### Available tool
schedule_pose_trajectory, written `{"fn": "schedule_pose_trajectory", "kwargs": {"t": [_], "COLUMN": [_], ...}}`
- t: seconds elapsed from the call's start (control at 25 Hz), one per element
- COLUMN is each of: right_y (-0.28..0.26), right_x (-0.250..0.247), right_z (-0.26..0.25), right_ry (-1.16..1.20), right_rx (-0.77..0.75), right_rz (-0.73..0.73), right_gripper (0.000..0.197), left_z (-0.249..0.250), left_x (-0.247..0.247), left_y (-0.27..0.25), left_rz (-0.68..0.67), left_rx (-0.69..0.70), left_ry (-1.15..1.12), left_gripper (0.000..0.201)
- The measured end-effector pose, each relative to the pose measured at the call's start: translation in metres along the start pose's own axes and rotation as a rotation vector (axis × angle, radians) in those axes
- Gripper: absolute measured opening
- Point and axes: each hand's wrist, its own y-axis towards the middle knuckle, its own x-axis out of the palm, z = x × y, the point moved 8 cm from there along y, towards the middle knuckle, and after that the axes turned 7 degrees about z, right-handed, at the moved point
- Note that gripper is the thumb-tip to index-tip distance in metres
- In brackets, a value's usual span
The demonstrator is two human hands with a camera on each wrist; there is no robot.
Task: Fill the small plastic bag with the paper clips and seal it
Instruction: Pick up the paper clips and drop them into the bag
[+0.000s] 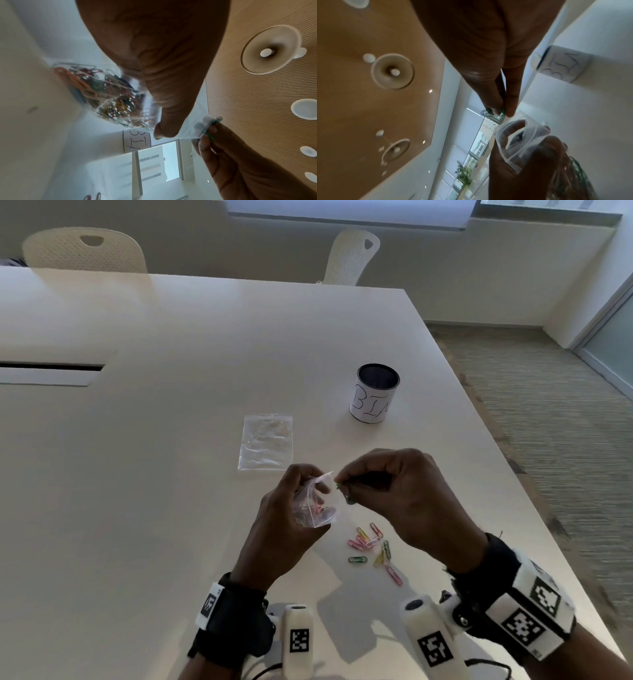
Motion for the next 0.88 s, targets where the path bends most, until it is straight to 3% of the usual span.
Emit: {"fn": "schedule_pose_trajectory", "kwargs": {"t": [0.2, 0.44, 0.56, 0.64, 0.76, 0.8, 0.88], "right_y": [0.008, 0.008, -0.002, -0.018, -0.058, -0.07, -0.082], "right_x": [0.027, 0.008, -0.014, -0.021, -0.015, -0.012, -0.007], "right_z": [-0.013, -0.012, 0.014, 0.043, 0.089, 0.099, 0.11], "right_ry": [-0.181, -0.179, -0.253, -0.378, -0.655, -0.702, -0.679], "right_rx": [-0.138, -0.119, -0.032, 0.072, 0.241, 0.28, 0.322], "right_rz": [-0.044, -0.014, 0.03, -0.061, -0.337, -0.398, -0.407], "right_gripper": [0.016, 0.013, 0.011, 0.031, 0.082, 0.092, 0.09], "left_z": [-0.005, -0.005, -0.005, -0.005, -0.006, -0.006, -0.007], "left_x": [-0.001, -0.001, -0.001, 0.0, 0.001, 0.002, 0.002], "left_y": [0.0, 0.0, -0.001, -0.001, -0.002, -0.002, -0.001], "left_rz": [0.005, -0.004, -0.013, -0.017, -0.033, -0.038, -0.043], "left_rx": [-0.026, -0.013, -0.006, 0.001, 0.004, 0.005, 0.005], "left_ry": [0.037, 0.009, -0.003, -0.004, -0.004, 0.0, 0.009], "left_gripper": [0.054, 0.052, 0.053, 0.053, 0.054, 0.055, 0.055]}}
